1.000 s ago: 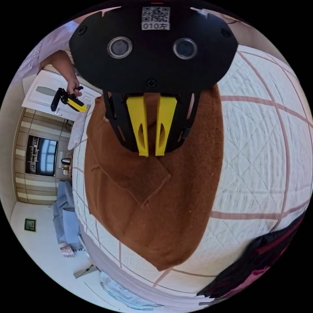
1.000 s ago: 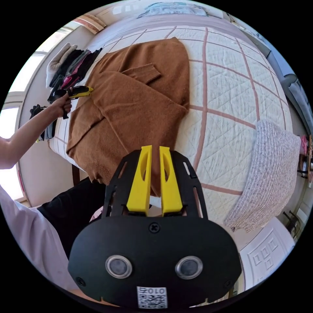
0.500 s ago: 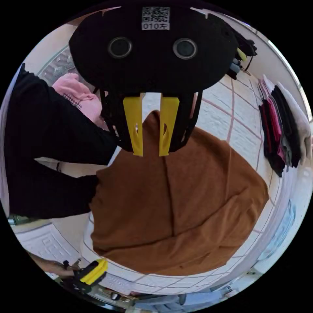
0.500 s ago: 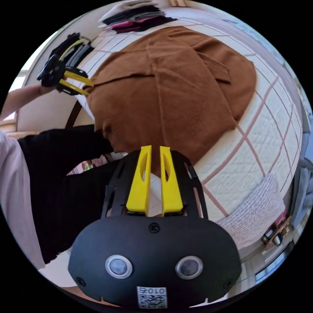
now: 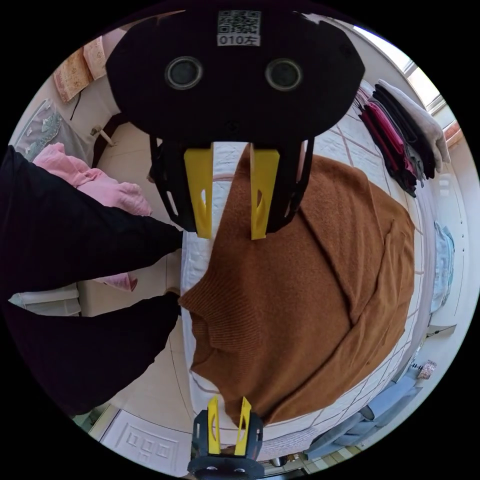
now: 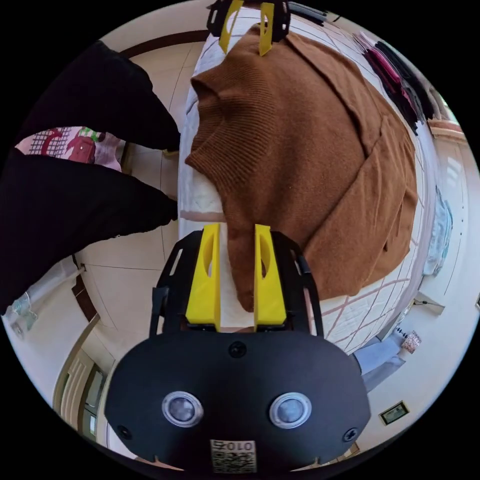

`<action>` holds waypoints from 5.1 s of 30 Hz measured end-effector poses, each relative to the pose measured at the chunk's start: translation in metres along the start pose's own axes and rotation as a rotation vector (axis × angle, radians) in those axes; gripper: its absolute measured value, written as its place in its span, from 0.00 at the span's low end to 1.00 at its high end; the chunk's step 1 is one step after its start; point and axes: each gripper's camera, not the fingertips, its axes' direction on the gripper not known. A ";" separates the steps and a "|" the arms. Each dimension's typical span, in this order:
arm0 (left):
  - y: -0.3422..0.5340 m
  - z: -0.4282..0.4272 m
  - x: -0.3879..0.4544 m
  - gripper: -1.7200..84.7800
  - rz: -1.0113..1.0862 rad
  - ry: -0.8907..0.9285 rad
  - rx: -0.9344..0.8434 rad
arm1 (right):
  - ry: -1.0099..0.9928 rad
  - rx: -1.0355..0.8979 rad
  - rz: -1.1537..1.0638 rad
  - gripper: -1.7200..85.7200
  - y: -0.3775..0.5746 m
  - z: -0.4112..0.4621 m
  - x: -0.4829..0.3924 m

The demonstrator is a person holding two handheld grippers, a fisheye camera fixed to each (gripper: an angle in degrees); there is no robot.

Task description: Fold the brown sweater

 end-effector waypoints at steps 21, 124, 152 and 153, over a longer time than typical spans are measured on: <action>0.041 0.028 -0.071 0.08 -0.029 0.219 0.095 | -0.976 0.223 0.811 0.06 0.114 0.000 0.226; 0.320 0.195 -0.318 0.11 -1.198 0.822 0.134 | -0.817 0.098 1.174 0.07 0.299 -0.158 0.153; 0.354 0.165 -0.185 0.18 -1.667 0.397 0.371 | -0.433 0.534 0.783 0.10 0.103 -0.370 0.070; 0.359 0.173 -0.182 0.18 -1.689 0.438 0.374 | -0.438 0.542 0.745 0.10 0.089 -0.378 0.070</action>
